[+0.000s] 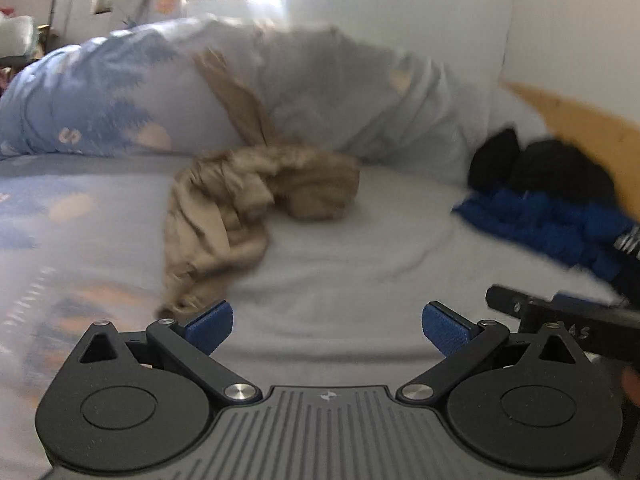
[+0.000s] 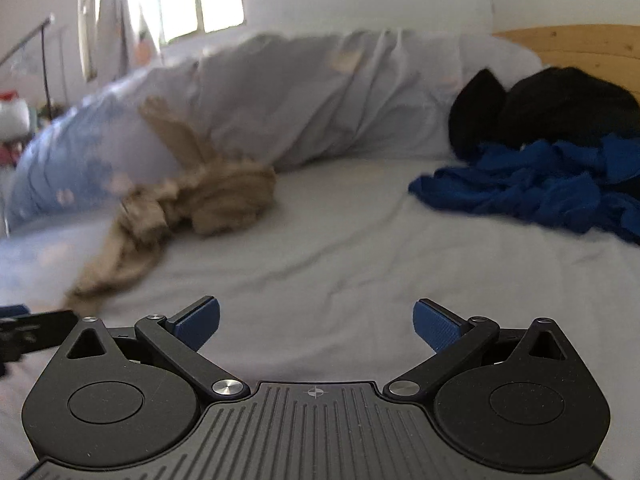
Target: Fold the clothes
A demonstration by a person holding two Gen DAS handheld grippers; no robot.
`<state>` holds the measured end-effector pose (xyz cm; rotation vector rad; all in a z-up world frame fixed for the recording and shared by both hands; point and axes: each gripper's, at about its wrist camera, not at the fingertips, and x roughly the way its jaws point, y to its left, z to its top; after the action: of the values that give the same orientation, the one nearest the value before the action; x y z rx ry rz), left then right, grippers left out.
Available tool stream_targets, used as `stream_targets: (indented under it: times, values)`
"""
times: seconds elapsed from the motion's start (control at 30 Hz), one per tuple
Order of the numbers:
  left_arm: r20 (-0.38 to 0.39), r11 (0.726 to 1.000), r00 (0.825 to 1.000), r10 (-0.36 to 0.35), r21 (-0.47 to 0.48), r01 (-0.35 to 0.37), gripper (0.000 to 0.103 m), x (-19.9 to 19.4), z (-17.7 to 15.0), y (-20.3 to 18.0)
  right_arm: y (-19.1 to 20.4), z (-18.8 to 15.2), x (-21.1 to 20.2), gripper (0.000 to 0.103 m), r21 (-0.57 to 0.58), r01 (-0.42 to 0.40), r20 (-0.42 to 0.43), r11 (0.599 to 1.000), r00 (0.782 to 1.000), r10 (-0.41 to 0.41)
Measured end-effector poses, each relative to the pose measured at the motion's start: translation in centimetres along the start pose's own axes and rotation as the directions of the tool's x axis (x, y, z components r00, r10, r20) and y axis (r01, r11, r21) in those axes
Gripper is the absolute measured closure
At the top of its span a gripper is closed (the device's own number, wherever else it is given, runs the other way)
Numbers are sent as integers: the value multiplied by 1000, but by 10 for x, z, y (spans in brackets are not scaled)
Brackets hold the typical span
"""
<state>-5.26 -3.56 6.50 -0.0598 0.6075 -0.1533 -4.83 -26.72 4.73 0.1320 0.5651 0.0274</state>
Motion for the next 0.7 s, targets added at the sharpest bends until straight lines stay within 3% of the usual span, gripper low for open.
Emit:
stream_targets:
  times: [0.17, 0.33, 0.47, 0.7]
  values:
    - [-30, 993, 993, 116, 24, -115, 0, 44, -14, 9, 9, -2, 36, 0, 3, 3, -42, 1000, 999, -3]
    - [-54, 991, 990, 129, -8, -130, 0, 58, -21, 18, 22, -14, 72, 0, -54, 33, -118, 998, 992, -39]
    - [-57, 985, 983, 173, 38, -171, 0, 67, -23, 8, 28, -16, 76, 0, -75, 45, -116, 996, 992, -53]
    - [-53, 986, 984, 168, 34, -166, 0, 69, -23, 9, 32, -18, 77, 0, -79, 52, -114, 996, 992, -61]
